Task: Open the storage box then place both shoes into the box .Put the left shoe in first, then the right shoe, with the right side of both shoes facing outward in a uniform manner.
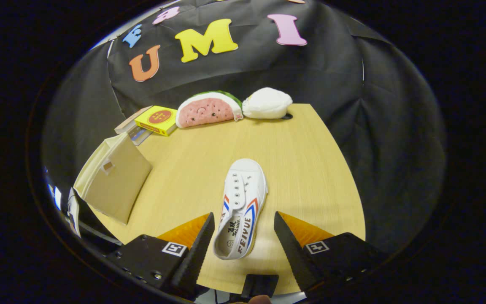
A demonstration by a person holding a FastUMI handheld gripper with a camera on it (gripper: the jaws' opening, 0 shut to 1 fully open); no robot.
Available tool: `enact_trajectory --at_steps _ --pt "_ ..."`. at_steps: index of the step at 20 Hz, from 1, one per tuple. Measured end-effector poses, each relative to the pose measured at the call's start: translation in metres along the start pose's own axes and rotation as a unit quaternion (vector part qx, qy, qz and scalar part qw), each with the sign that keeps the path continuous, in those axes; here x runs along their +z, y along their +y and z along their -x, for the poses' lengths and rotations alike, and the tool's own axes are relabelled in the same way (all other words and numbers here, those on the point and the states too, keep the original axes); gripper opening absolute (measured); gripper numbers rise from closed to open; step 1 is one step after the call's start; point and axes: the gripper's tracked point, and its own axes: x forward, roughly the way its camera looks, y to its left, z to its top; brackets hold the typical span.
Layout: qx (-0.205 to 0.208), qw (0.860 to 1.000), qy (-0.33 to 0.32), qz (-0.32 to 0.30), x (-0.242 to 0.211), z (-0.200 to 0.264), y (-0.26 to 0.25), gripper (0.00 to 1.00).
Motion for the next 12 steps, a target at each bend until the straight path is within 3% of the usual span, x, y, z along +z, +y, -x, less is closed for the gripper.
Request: enact_trajectory --at_steps 11,12 --pt "0.002 0.996 0.082 -0.033 -0.015 -0.065 -0.015 0.86" --pt "0.003 0.996 0.083 -0.041 -0.013 -0.066 -0.014 0.82"
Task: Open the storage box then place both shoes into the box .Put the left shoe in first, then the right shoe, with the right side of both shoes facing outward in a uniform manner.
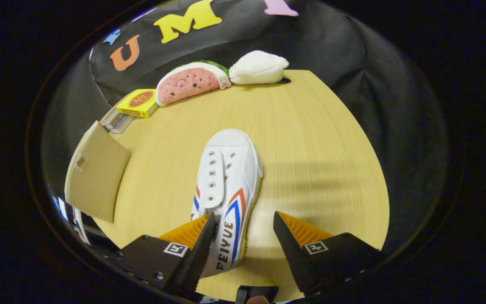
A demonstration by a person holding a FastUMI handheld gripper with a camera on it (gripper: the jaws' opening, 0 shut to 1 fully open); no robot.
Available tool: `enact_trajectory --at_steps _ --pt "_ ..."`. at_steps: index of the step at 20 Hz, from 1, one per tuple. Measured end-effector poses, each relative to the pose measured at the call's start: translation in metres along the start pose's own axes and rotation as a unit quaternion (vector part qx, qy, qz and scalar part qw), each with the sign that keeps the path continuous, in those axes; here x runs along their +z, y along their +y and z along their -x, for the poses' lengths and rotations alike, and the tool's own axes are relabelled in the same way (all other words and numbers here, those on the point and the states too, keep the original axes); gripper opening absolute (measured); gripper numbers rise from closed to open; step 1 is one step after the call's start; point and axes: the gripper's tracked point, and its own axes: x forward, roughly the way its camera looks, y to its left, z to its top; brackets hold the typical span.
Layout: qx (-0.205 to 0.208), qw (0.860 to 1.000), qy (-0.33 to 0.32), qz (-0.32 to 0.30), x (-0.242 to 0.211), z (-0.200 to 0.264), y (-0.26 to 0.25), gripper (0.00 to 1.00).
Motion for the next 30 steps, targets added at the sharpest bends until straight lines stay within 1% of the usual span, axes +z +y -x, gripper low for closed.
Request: enact_trajectory --at_steps 2,4,5,6,8,9,11,12,13,15,18,22,27,30 --pt "0.011 1.000 0.010 -0.014 -0.001 -0.006 0.004 0.72" --pt "0.029 0.998 0.030 -0.043 -0.005 -0.007 0.009 0.51" --pt "0.031 0.997 0.034 -0.064 -0.004 -0.011 0.008 0.40" --pt "0.030 0.996 0.042 -0.078 -0.002 -0.008 0.009 0.38" --pt "0.032 0.993 0.050 -0.097 -0.003 -0.009 0.010 0.25" --pt "0.030 0.993 0.050 -0.098 -0.002 -0.008 0.009 0.24" --pt "0.034 0.993 0.053 -0.096 -0.001 -0.005 0.009 0.12" --pt "0.033 0.993 0.052 -0.102 0.000 -0.002 0.009 0.12" --pt "0.033 0.993 0.051 -0.102 -0.001 -0.003 0.011 0.01" --pt "0.032 0.993 0.050 -0.100 -0.001 0.003 0.015 0.01" --pt "0.040 0.992 0.052 -0.107 -0.002 0.015 0.022 0.01" --pt "0.037 0.993 0.029 -0.109 0.009 0.041 0.039 0.00" --pt "0.045 0.993 -0.004 -0.109 0.032 0.083 0.080 0.01" --pt "0.051 0.992 -0.028 -0.111 0.047 0.107 0.119 0.00"
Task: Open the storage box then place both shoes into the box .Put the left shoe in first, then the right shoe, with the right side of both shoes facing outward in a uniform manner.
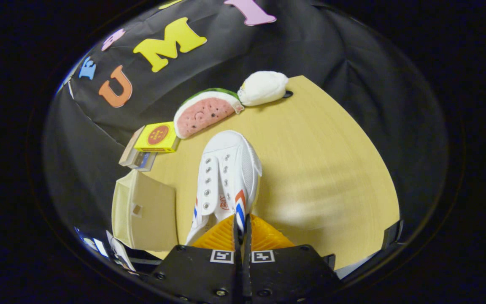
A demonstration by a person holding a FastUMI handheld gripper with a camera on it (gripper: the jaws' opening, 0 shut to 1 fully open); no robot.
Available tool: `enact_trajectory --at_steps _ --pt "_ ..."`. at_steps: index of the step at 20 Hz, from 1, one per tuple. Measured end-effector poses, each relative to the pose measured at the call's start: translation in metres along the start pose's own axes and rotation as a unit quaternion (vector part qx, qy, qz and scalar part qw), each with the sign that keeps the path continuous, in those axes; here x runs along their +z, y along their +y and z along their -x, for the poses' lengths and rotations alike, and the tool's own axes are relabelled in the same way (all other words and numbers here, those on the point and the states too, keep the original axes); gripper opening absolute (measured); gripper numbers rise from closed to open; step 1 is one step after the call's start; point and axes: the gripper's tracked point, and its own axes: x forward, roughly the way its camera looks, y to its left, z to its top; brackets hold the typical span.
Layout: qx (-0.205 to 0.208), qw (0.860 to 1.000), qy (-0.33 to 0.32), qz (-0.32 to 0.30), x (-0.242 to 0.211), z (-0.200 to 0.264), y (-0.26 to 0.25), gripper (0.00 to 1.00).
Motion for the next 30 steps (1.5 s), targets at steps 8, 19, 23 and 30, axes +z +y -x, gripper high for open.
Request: enact_trajectory --at_steps 8,19,23,30 --pt "0.019 0.998 -0.054 -0.003 -0.003 0.025 0.145 0.00" --pt "0.033 0.998 -0.037 0.030 -0.068 -0.022 0.288 0.00" --pt "0.015 0.998 -0.033 0.056 -0.084 -0.047 0.300 0.00" --pt "-0.016 0.997 -0.017 0.071 -0.106 -0.081 0.297 0.00"
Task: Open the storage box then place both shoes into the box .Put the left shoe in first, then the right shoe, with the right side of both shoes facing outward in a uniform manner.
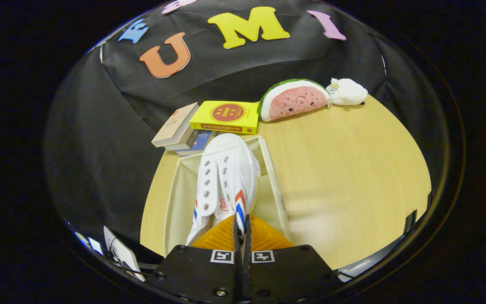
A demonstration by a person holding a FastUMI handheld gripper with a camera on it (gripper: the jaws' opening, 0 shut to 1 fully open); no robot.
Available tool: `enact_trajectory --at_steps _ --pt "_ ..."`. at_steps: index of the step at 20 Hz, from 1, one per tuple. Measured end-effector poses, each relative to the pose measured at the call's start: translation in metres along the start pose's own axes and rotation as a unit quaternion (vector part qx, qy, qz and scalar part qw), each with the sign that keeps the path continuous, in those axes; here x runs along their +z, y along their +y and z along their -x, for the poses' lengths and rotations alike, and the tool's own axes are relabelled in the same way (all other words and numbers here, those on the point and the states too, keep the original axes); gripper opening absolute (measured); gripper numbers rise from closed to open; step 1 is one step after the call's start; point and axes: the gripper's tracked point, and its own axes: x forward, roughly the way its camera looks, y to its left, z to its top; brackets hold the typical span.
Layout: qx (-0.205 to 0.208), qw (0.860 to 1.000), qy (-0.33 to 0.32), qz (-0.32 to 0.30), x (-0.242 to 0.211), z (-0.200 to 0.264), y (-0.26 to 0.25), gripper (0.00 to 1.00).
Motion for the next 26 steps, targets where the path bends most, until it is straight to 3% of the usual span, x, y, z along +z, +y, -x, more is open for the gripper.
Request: enact_trajectory --at_steps 10,14,18,19,26 --pt "-0.007 1.000 0.003 -0.005 -0.013 -0.015 -0.008 0.02" --pt "0.012 1.000 -0.006 0.002 -0.009 -0.008 -0.002 0.32" --pt "0.013 0.998 -0.040 0.041 0.006 0.013 0.002 0.80" --pt "0.011 0.997 -0.055 0.050 0.012 0.023 0.001 0.88" --pt "-0.031 0.982 -0.158 0.098 0.046 0.096 -0.032 0.93"
